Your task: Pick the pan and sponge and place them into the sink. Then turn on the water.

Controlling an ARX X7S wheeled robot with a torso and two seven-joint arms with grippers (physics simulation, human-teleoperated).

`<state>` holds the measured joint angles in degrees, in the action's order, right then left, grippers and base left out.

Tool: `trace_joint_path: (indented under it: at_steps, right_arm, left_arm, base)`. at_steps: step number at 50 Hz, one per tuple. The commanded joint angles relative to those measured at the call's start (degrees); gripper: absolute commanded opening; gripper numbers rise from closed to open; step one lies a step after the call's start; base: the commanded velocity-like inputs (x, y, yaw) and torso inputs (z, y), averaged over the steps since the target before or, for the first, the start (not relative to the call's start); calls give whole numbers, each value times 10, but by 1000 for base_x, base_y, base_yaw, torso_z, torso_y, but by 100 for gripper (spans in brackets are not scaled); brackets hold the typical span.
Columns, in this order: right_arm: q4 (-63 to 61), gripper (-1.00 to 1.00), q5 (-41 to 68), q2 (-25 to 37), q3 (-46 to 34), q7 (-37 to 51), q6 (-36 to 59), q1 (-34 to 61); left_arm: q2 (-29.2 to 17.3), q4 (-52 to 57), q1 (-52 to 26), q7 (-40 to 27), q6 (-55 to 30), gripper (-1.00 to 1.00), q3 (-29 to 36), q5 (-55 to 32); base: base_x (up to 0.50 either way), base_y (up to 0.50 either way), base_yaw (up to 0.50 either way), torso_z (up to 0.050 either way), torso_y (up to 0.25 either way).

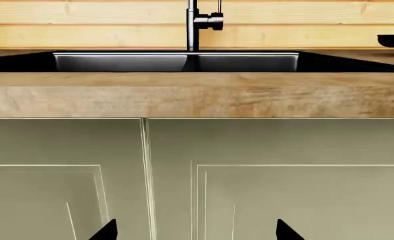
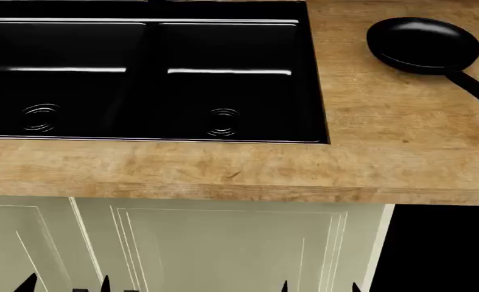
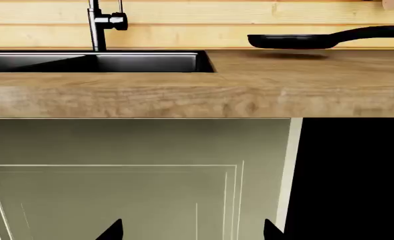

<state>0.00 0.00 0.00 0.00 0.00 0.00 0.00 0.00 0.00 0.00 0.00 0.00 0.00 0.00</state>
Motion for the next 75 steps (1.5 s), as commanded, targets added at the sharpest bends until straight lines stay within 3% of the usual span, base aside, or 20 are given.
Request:
trace_joint_path:
  at_steps: [1,23,55,75]
  right_arm:
    - [-2,100,1,10,-16,12,1,-1]
    - [-7,100,19,38,-51,50,12,0]
    - [-3,100,43,58,-73,74,9,3]
    - [0,100,54,68,-85,86,5,6]
  left_arm:
    - [-10,2,1,-10,0,100,11,-7]
    - [-37,1,0,-43,-4,100,42,-42]
    - [-57,-4,-6,-68,-2,100,66,-66]
    - [-67,-2,-6,-73,6,100,75,-93]
  base:
    - [0,0,0,0,0]
    - [2,-27,0,0,0]
    - [77,-439,0,0,0]
    - [0,-110,0,0,0]
